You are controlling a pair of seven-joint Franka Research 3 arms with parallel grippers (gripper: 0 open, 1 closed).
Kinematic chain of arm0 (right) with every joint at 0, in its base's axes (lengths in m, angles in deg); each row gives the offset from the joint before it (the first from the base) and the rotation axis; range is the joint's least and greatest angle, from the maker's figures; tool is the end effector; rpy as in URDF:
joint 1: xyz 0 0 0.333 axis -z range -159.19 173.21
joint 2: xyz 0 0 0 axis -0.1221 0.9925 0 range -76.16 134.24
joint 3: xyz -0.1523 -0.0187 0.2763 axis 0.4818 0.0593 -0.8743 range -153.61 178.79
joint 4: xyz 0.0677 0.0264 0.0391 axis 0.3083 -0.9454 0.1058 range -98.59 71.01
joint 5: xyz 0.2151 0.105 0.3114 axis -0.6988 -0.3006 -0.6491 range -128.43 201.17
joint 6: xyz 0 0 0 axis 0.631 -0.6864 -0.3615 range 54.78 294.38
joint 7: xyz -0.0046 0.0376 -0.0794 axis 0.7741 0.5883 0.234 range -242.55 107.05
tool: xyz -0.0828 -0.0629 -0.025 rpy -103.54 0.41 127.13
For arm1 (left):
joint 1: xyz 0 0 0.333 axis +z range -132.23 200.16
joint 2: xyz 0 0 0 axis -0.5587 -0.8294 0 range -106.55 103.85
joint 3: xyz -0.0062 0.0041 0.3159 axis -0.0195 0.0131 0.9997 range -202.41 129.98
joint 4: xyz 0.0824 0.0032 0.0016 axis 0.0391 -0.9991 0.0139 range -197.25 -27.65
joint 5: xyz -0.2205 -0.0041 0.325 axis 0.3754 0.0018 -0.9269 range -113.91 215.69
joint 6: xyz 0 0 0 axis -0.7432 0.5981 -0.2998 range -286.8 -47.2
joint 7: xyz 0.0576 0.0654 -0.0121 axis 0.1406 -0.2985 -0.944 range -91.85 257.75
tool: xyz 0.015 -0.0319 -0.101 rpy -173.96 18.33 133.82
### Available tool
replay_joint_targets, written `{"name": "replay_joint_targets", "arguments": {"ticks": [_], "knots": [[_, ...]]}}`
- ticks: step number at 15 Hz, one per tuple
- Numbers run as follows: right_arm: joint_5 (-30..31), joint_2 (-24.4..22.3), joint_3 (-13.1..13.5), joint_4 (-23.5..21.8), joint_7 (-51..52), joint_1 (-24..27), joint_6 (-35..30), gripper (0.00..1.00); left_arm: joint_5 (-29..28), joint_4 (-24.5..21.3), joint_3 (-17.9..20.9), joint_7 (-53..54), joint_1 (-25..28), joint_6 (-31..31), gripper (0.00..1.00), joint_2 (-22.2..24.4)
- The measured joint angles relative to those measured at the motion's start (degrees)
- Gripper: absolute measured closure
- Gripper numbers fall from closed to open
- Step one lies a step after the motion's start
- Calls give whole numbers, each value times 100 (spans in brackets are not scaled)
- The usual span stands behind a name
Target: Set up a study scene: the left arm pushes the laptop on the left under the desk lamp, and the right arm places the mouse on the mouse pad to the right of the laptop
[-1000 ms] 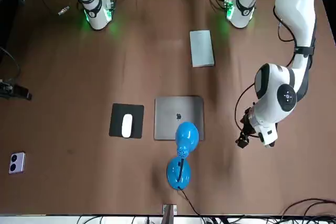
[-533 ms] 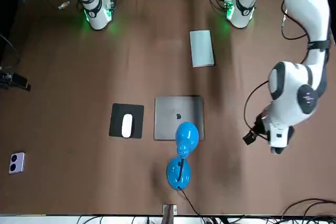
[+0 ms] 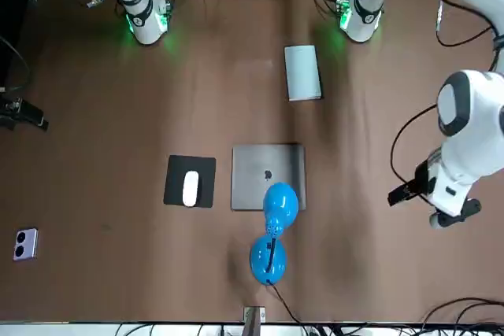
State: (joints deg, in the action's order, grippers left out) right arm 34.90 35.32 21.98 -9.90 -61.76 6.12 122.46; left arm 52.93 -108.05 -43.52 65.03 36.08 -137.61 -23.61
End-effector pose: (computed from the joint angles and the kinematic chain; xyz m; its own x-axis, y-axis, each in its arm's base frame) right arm 0.5856 -0.0797 0.5868 0.9989 -0.0443 -0.0151 -0.0445 -0.9990 -0.0093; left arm 0.6825 -0.0521 0.4499 0.9652 0.2488 0.0800 0.2394 -0.9645 0.1118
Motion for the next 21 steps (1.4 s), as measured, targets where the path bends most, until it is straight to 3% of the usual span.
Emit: {"name": "replay_joint_targets", "arguments": {"ticks": [6,8,11,21], "knots": [[0,-72,9,112,-4,3,-184,0,0,15,13,914,39,301,0,306],[0,-103,7,165,-4,3,-205,0,0,262,-23,984,35,941,0,431],[0,-104,-6,170,-4,0,-205,0,-72,478,-30,1133,34,1316,0,543],[0,-105,-33,171,-3,-39,-211,0,-130,540,-1,1435,383,2205,0,1537]]}}
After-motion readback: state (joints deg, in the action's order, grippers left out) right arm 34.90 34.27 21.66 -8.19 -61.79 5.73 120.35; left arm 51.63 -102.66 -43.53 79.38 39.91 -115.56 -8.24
